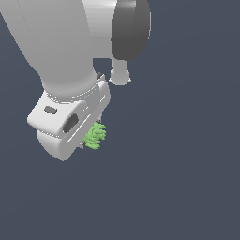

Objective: Pick up the object and move it to a goal position.

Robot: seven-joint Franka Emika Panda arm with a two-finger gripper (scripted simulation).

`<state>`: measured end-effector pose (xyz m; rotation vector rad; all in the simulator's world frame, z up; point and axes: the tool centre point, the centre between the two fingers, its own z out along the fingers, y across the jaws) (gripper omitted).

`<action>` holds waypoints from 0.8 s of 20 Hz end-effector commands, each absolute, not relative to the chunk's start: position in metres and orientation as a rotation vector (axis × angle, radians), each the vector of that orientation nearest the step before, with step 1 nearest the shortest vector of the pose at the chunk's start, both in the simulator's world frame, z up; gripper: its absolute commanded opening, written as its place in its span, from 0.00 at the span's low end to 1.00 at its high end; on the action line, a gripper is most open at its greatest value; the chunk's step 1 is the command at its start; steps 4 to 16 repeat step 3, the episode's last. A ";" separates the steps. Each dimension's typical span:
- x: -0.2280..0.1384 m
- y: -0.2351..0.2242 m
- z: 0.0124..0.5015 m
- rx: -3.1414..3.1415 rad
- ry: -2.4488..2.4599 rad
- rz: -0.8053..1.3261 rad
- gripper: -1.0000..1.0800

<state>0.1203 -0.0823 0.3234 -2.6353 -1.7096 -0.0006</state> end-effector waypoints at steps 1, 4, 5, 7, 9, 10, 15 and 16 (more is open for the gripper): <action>0.122 -0.082 0.325 -2.635 -1.710 -0.001 0.00; 0.122 -0.082 0.325 -2.635 -1.710 -0.001 0.00; 0.122 -0.082 0.325 -2.635 -1.710 -0.001 0.00; 0.122 -0.082 0.325 -2.635 -1.710 -0.001 0.00; 0.122 -0.082 0.325 -2.635 -1.710 -0.001 0.00; 0.122 -0.082 0.325 -2.635 -1.710 -0.001 0.00; 0.122 -0.082 0.325 -2.635 -1.710 -0.001 0.00; 0.122 -0.082 0.325 -2.635 -1.710 -0.001 0.00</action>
